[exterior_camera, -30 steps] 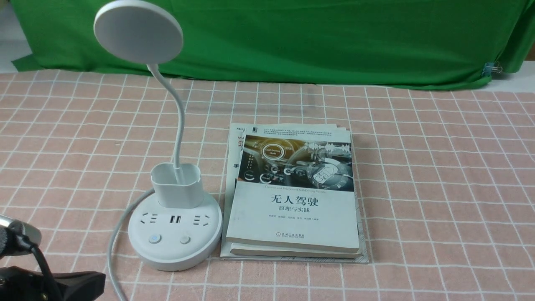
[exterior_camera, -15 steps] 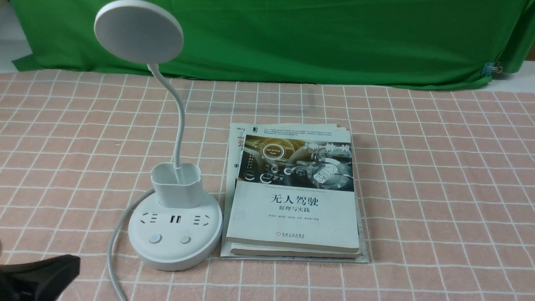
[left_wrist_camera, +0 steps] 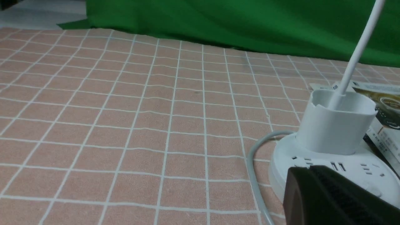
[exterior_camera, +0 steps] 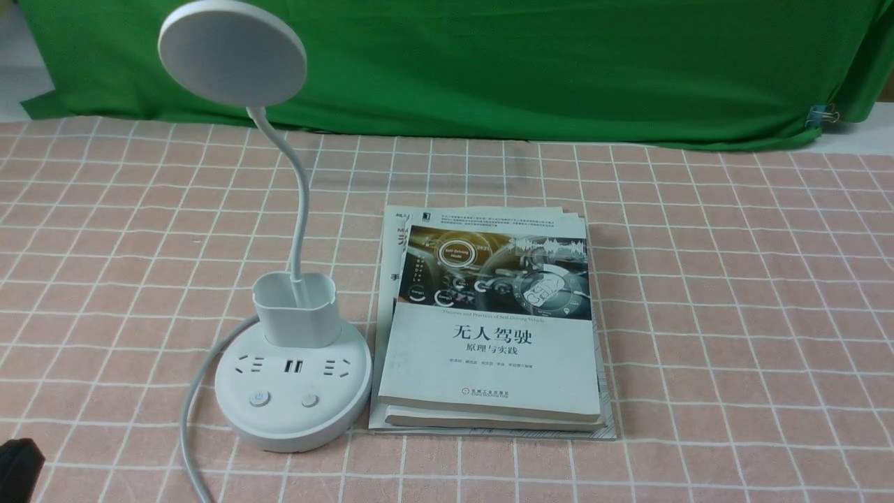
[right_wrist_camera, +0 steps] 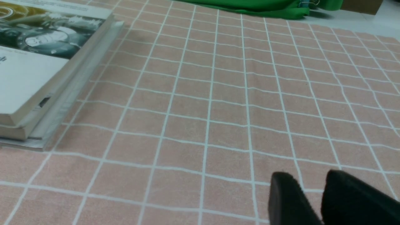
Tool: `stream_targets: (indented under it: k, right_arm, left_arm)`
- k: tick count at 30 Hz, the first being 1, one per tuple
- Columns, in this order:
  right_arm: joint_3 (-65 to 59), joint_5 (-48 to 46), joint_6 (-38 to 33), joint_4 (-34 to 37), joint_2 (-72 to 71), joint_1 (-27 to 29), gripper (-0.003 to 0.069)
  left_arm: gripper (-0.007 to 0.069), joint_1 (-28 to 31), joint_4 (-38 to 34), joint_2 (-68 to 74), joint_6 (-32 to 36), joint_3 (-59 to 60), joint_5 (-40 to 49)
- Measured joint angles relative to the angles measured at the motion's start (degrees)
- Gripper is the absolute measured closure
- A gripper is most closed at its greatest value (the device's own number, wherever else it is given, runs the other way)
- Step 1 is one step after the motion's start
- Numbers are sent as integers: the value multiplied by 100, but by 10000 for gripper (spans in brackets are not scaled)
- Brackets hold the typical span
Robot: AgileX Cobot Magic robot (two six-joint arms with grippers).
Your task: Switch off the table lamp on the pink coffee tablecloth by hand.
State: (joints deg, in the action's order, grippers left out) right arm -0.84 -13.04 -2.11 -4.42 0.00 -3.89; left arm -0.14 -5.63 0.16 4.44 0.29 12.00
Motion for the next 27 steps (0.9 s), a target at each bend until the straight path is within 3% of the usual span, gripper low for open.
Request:
stream_targets:
  k: [6, 27]
  right_arm:
    - [0, 0, 0, 0, 0, 0, 419]
    - [0, 0, 0, 0, 0, 0, 419]
  left_arm:
    - [628, 0, -63, -18, 0, 6, 433]
    - [628, 188, -113, -18, -59, 6, 481]
